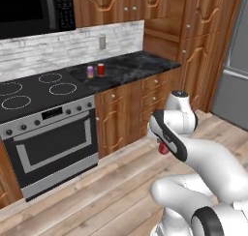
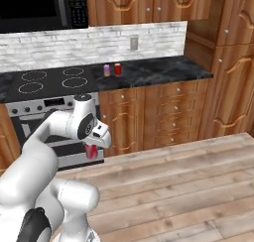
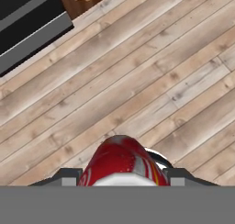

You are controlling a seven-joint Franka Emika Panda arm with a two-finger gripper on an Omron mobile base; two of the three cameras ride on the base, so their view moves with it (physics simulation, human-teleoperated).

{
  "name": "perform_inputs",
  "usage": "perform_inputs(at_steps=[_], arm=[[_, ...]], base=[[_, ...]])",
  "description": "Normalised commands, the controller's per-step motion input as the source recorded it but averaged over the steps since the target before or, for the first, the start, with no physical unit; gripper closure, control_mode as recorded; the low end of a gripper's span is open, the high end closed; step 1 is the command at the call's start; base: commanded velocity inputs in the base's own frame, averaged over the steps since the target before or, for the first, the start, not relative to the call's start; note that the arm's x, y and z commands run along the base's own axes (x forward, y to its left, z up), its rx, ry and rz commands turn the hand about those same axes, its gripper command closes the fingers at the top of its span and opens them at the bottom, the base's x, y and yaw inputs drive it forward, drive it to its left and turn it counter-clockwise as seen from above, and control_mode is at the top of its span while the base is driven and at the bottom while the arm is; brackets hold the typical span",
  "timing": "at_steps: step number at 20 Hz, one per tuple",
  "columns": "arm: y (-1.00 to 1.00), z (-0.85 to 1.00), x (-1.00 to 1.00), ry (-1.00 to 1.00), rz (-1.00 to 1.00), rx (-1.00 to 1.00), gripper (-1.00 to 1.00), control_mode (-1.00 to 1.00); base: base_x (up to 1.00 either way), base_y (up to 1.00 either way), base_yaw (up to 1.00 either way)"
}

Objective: Four empty soda cans are scattered around the kitchen. Gather all the cans and cluster them next to the stove for recycling.

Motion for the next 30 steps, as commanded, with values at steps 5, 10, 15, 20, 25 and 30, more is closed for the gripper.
perform_inputs(at_steps=[5,10,15,20,25,30], arm=[[0.00,0.00,0.00,0.00,0.00,0.00,1.00,1.00],[0.00,0.00,0.00,0.00,0.00,0.00,1.00,1.00],[0.00,0.00,0.00,0.00,0.00,0.00,1.00,1.00],[0.00,0.00,0.00,0.00,0.00,0.00,1.00,1.00],[0.00,0.00,0.00,0.00,0.00,0.00,1.00,1.00],[0.00,0.00,0.00,0.00,0.00,0.00,1.00,1.00]], base=[[0.57,-0.16,0.08],[0.56,-0.16,0.09],[0.56,-0.17,0.09],[0.56,-0.18,0.08],[0.57,-0.19,0.07],[0.57,-0.21,0.05]])
